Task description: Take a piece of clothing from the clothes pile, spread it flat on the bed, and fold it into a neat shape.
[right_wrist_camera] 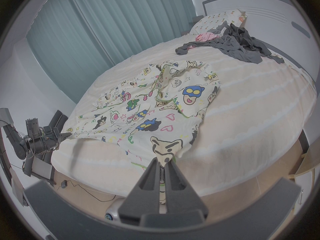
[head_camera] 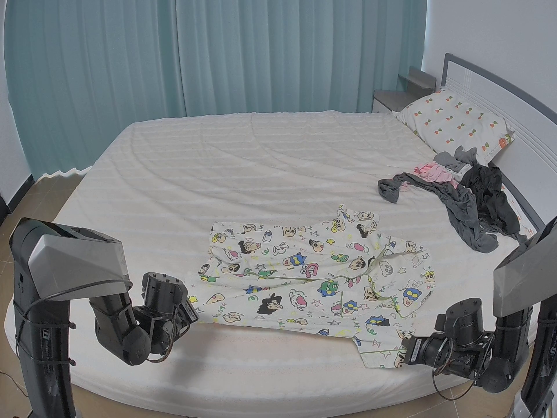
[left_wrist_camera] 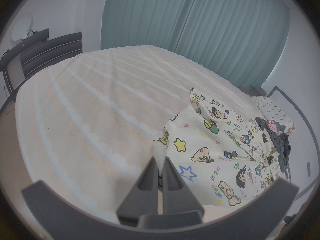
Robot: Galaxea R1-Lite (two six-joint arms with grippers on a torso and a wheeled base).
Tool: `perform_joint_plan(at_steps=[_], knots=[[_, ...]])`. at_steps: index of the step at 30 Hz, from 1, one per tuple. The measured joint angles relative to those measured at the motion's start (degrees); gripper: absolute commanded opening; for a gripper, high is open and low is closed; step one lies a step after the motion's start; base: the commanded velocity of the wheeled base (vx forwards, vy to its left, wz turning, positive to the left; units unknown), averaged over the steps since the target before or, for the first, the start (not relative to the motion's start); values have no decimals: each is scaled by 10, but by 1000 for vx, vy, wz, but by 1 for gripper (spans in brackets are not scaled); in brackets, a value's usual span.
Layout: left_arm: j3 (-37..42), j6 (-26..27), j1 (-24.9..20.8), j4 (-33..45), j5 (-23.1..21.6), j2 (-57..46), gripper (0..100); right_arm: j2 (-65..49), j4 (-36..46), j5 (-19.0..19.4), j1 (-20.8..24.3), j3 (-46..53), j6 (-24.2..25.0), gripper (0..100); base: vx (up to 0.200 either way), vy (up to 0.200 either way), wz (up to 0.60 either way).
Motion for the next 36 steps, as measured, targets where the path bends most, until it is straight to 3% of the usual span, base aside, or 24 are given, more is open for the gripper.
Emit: perform_joint_plan(at_steps=[19,36], knots=[[103,5,-34,0,-2,-38,0,-79,192,17,3,0,-44,0,0,0,0],[161,1,-69,0,-3,-36,0,-82,270,22,10,0,-62,0,0,0,0]])
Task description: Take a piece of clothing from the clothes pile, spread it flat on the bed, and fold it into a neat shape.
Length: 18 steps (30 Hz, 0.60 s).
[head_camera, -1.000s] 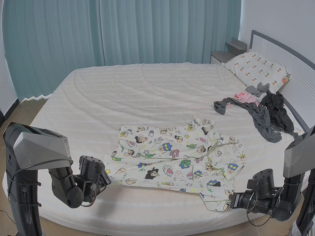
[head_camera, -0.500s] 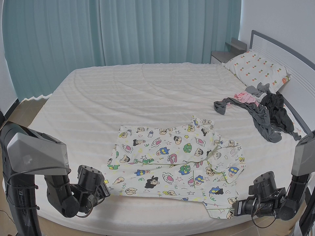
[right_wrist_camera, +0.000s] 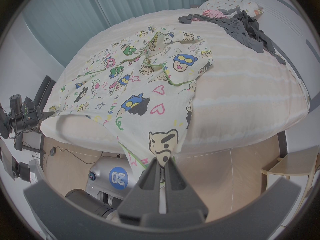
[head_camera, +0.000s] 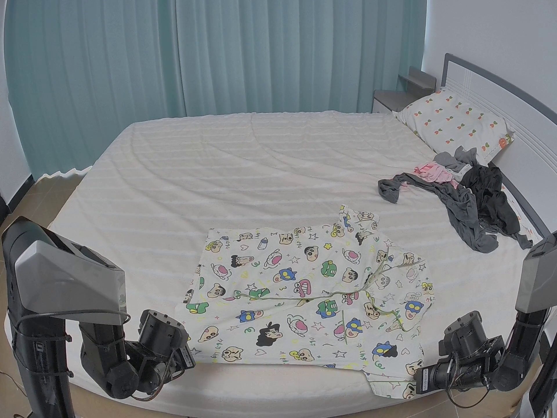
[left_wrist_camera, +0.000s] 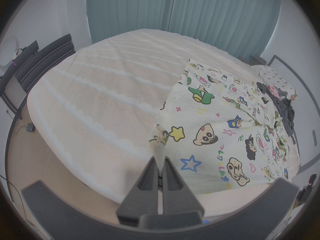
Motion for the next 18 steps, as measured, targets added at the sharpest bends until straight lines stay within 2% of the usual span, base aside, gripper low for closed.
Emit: perform_joint_plan(at_steps=[11,12,13,14,18], knots=[[13,-2,-5,0,-2,17,0,9,19,2,7,0,1,0,0,0,0],[14,-2,-6,0,-2,19,100,10,21,2,7,0,0,0,0,0,0],[15,-2,-6,0,-2,21,100,10,24,2,7,0,0,0,0,0,0],[16,-2,-7,1,-2,23,100,11,31,2,8,0,0,100,0,0,0],[19,-5,-11,1,-2,31,100,13,39,1,14,0,4,100,0,0,0]])
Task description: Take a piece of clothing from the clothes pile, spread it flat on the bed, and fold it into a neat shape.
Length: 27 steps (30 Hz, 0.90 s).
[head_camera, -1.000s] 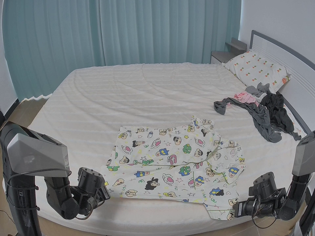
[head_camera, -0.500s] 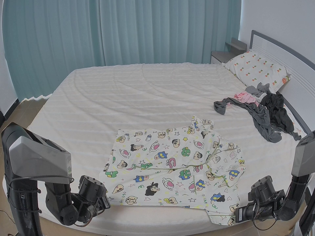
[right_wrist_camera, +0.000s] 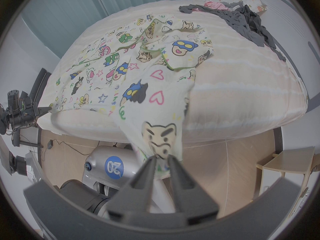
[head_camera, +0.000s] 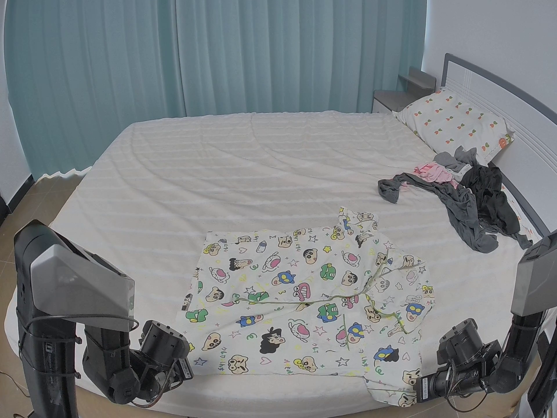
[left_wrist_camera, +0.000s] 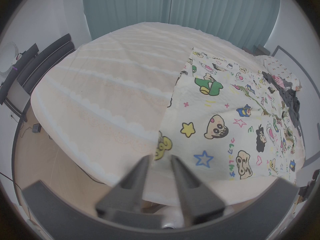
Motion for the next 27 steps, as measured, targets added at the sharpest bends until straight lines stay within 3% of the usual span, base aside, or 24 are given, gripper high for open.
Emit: perform_joint_plan(at_steps=[10,17,23,27], knots=[[14,-9,18,-34,-33,-27,100,-47,-41,-7,-3,0,2,100,0,0,0],[8,-16,55,-57,-132,-112,100,-96,-98,-7,-23,-61,31,100,0,0,0],[-17,-113,70,-64,-184,-166,100,-94,-130,-7,-33,-99,89,100,133,0,0],[-22,-127,74,-67,-224,-181,100,-77,-171,-9,-33,-103,99,100,200,0,0]])
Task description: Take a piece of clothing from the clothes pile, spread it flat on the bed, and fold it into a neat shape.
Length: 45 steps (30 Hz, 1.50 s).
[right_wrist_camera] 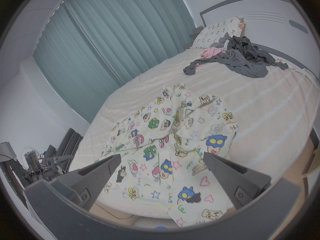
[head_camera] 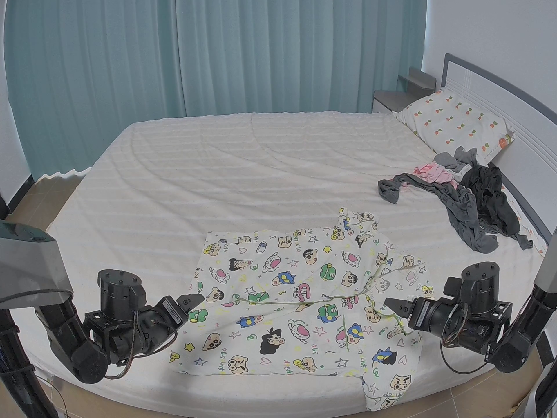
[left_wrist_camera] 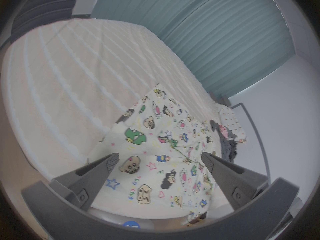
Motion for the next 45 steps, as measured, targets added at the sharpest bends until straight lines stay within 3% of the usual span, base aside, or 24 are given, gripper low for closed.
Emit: perform_joint_plan(at_steps=[7,17,20,28,31,38,45], knots=[[0,0,3,-1,0,-4,100,14,-6,-17,4,8,1,100,200,0,0],[-31,15,6,-3,-3,16,100,20,-6,-24,13,11,-2,100,0,0,0],[-72,55,16,-1,-10,38,100,20,-6,-24,17,12,-1,100,0,0,0],[-206,256,59,12,-25,172,100,21,-6,-25,23,15,-1,100,0,0,0],[-261,301,72,38,-31,226,100,22,-6,-25,26,17,-1,100,0,0,0],[-338,307,81,118,-42,275,100,28,-7,-25,27,20,0,100,0,0,0],[-363,309,79,120,-39,287,100,38,-8,-25,28,21,-1,100,0,0,0]])
